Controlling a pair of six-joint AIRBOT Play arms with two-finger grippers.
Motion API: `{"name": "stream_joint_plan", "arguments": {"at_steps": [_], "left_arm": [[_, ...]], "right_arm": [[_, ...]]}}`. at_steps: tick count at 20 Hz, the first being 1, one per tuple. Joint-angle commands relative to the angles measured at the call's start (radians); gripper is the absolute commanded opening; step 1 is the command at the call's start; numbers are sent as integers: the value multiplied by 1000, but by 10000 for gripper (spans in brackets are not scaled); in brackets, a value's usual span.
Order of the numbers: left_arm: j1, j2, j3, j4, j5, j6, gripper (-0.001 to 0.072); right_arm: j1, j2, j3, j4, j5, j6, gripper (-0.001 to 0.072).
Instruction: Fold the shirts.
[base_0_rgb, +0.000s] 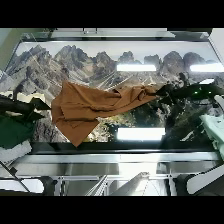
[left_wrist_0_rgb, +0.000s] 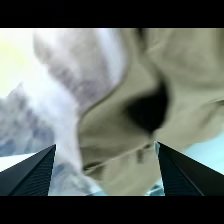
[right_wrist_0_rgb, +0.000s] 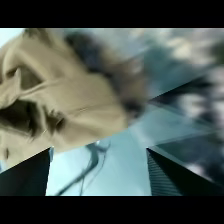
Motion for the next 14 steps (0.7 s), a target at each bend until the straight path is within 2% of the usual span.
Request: {"name": "stream_joint_plan", "arguments": {"at_steps": [1, 2, 4, 5, 7, 9, 11, 14], "left_arm": [[-51, -3, -72, 52, 93, -4, 687], [-77, -3, -79, 53, 112, -3, 686], [-117, -9, -78, 53, 118, 2, 685], [-132, -14, -77, 53, 132, 6, 644], [-155, -36, -77, 51, 167, 7, 300], [-170, -59, -76, 51, 173, 14, 48], [-172, -62, -76, 45, 168, 15, 27], [-161, -25, -30, 15, 71, 17, 27]], "right_arm": [[66, -36, -2, -34, 14, -12, 498], [84, -36, -2, -33, 15, -19, 447], [106, -36, -2, -32, 9, -19, 446], [112, -36, -2, -29, -3, -19, 446], [117, -36, -2, 10, -15, -19, 426], [126, -36, -2, 63, -15, -46, 248], [136, -37, -2, 138, -13, -91, 23], [138, -24, 0, 262, 49, -161, 20]]}}
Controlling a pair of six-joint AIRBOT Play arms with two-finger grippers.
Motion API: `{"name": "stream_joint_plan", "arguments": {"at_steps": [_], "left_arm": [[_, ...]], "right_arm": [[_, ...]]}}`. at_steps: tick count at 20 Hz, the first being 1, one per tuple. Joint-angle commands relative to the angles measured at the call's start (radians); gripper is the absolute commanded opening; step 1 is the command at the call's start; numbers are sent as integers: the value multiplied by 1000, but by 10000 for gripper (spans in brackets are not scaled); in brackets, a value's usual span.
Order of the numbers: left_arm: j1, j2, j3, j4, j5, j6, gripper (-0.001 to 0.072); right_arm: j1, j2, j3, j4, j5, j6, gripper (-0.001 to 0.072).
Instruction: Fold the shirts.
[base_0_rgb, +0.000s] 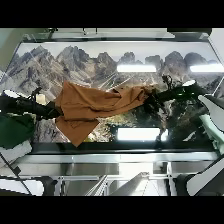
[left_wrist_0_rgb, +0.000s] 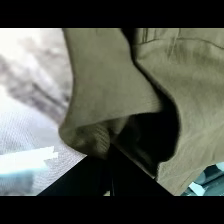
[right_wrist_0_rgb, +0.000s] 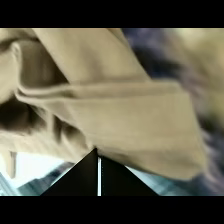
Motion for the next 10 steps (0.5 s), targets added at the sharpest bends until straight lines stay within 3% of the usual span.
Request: {"name": "stream_joint_plan", "arguments": {"at_steps": [1, 4, 6, 8, 10], "left_arm": [[9, 50, 56, -45, -112, 15, 27], [24, 180, 168, -163, -286, 26, 27], [24, 301, 247, -324, -420, 39, 27], [24, 451, 335, -638, -506, 116, 27], [58, 606, 439, -945, -466, 179, 27]], "right_arm": [[3, 35, 3, 169, 114, -77, 20], [-8, 190, 3, 174, 294, -88, 19], [-16, 369, 3, 195, 354, -81, 19], [-28, 603, 4, 289, 355, -97, 20], [-54, 853, 30, 374, 253, -126, 21]]}}
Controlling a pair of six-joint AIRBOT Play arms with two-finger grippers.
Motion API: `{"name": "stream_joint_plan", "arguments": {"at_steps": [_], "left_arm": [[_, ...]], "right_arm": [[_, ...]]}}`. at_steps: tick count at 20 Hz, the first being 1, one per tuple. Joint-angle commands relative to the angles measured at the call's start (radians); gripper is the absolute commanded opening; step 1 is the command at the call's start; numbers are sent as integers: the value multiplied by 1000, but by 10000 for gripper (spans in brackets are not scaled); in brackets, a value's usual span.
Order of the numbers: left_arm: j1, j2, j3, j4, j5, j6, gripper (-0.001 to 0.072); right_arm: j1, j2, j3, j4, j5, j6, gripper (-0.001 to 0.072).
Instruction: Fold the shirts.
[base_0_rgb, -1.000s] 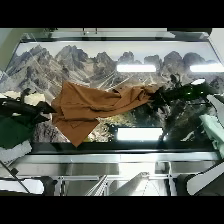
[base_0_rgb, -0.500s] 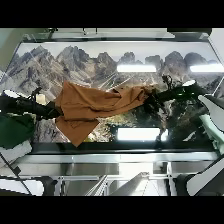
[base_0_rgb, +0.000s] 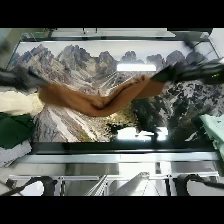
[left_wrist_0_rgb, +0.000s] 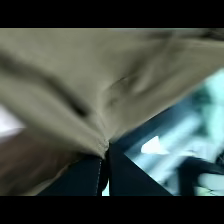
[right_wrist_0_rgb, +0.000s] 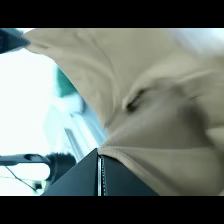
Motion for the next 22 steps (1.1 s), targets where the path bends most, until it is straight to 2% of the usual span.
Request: {"name": "stream_joint_plan", "arguments": {"at_steps": [1, 2, 4, 5, 7, 9, 10, 12, 14, 15, 16, 18, 20, 22], "left_arm": [[64, 254, 186, -525, 1, 114, 27], [124, 328, 251, -554, 100, 138, 27], [284, 465, 328, -453, 327, 133, 28], [360, 516, 345, -386, 401, 116, 28], [494, 575, 317, -293, 426, 87, 28], [554, 565, 186, -291, 385, 52, 28], [534, 532, 92, -291, 373, 44, 28], [406, 424, -84, -249, 338, 45, 28], [206, 285, -220, -177, 349, 121, 26], [99, 208, -260, -158, 389, 182, 26], [18, 139, -267, -142, 429, 209, 26], [-93, 7, -216, -142, 484, 236, 25], [-133, -85, -110, -143, 456, 235, 25], [-133, -127, 8, -143, 409, 195, 19]], "right_arm": [[-46, 423, 41, 120, -156, -37, 20], [-62, 532, 58, 93, -275, -66, 21], [-72, 705, 94, -31, -480, -81, 20], [-71, 759, 103, -86, -546, -81, 20], [-71, 782, 103, -141, -629, -85, 20], [-71, 685, 103, -158, -633, -41, 20], [-71, 595, 101, -165, -616, 9, 19], [-65, 382, 90, -191, -567, 86, 19], [-30, 143, 86, -153, -436, 86, 19], [-4, 35, 86, -103, -349, 44, 19], [27, -48, 86, -50, -290, 5, 19], [74, -148, 87, 13, -269, -51, 19], [85, -167, 88, 55, -279, -88, 19], [64, -129, 97, 58, -265, -92, 19]]}}
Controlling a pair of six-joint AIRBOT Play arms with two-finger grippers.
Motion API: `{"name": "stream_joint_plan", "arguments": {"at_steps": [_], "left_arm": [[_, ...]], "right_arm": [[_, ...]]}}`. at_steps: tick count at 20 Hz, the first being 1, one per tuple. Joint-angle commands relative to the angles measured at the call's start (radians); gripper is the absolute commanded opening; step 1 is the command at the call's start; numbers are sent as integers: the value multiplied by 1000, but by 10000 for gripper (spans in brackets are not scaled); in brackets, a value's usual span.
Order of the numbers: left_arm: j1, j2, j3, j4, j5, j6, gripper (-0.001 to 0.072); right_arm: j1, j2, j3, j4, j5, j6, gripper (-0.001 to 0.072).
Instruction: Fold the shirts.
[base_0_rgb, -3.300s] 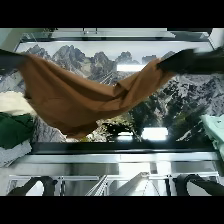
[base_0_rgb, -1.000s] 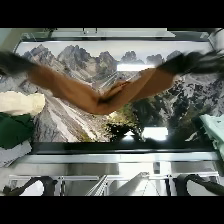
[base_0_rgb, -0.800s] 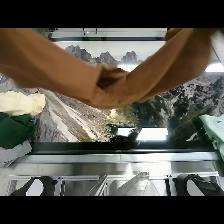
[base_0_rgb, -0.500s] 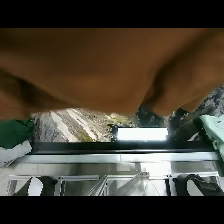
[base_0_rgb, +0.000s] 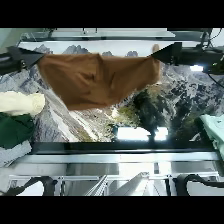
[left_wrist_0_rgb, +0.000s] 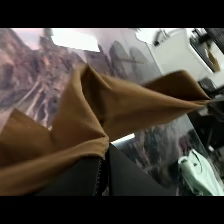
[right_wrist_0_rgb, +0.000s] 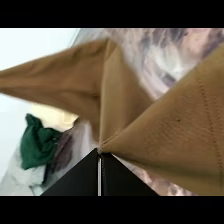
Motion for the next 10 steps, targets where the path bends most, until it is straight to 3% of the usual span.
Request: {"name": "stream_joint_plan", "arguments": {"at_steps": [1, 6, 8, 10], "left_arm": [[-48, -105, 163, 16, -65, -26, 19], [10, 37, 277, 15, -236, -135, 19], [41, 179, 252, 13, -231, -142, 19], [96, 332, 249, 17, -194, -141, 21]], "right_arm": [[-8, 8, 6, 51, 72, -39, 19], [-26, 293, 6, -45, 157, -38, 19], [-32, 442, 6, -98, 119, -11, 19], [-37, 571, 6, -217, -6, 39, 20]]}}
